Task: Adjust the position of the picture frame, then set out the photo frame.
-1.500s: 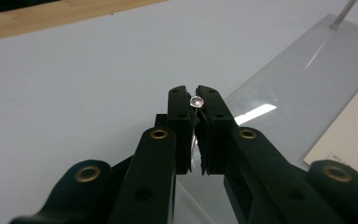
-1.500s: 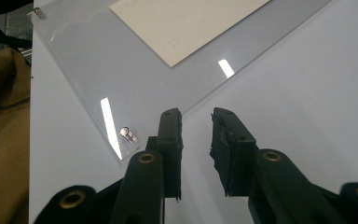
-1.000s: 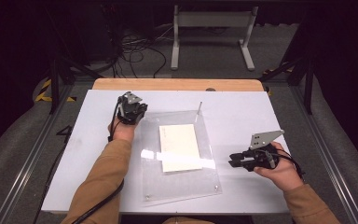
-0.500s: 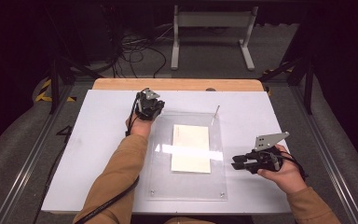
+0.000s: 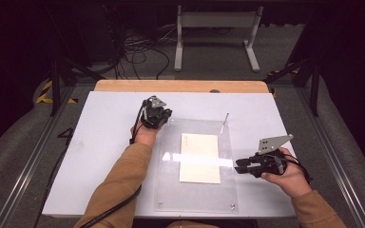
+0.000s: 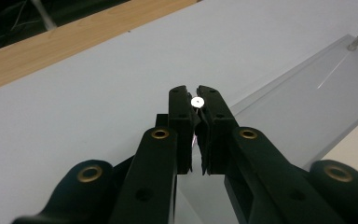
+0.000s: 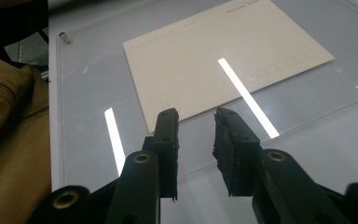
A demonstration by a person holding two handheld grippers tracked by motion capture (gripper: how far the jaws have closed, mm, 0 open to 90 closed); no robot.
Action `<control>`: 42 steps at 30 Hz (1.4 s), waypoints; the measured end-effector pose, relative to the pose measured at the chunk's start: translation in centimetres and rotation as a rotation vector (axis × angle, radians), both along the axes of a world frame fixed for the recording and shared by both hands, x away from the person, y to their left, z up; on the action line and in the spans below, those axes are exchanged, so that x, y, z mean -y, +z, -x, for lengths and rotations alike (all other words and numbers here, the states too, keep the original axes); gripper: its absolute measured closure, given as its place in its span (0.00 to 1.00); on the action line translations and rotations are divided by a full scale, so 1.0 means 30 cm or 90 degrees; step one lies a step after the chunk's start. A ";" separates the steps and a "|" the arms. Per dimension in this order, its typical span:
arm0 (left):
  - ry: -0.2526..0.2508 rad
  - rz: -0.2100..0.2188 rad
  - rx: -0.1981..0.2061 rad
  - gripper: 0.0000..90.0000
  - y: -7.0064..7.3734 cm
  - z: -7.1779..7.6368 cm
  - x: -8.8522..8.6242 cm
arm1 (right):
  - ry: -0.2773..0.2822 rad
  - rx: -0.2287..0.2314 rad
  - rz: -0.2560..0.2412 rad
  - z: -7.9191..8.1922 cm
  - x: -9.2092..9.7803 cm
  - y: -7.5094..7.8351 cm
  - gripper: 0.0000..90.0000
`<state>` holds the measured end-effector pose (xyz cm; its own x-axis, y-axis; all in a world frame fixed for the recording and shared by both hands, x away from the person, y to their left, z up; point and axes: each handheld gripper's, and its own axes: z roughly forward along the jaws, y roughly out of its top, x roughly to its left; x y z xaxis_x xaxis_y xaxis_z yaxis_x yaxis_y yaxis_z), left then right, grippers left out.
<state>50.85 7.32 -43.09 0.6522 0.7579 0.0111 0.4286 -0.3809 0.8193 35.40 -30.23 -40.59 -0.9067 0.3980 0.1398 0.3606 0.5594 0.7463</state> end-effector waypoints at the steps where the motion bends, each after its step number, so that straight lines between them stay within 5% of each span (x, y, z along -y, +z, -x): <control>1: -0.003 -0.004 -0.001 0.94 -0.001 0.003 0.005 | -0.001 0.001 0.000 0.000 0.001 0.000 0.78; 13: -0.004 -0.004 -0.011 0.93 -0.014 0.024 -0.035 | -0.016 0.009 -0.009 -0.009 0.014 -0.004 0.74; 17: -0.002 0.019 -0.009 0.57 0.011 0.051 -0.054 | -0.046 0.039 -0.027 -0.028 0.020 -0.010 0.71; 19: -0.007 0.013 0.005 0.53 0.021 0.066 -0.061 | -0.058 0.053 -0.030 -0.036 0.023 -0.015 0.72; 25: -0.025 0.036 0.008 0.43 0.057 0.159 -0.104 | -0.134 0.094 -0.044 -0.109 0.035 -0.046 0.71; 33: -0.062 0.049 0.013 0.43 0.083 0.249 -0.124 | -0.234 0.133 0.009 -0.252 0.035 -0.053 0.68; 36: -0.076 0.041 0.015 0.42 0.083 0.265 -0.136 | -0.239 0.153 0.007 -0.307 0.026 -0.052 0.72; 42: -0.096 0.075 0.008 0.41 0.059 0.324 -0.183 | -0.236 0.177 -0.031 -0.386 -0.027 -0.072 0.73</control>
<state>41.12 12.82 -41.33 0.7593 0.6477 -0.0625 0.3627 -0.3417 0.8670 46.97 -29.42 -42.74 -0.7098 0.7017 -0.0618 0.3120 0.3918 0.8655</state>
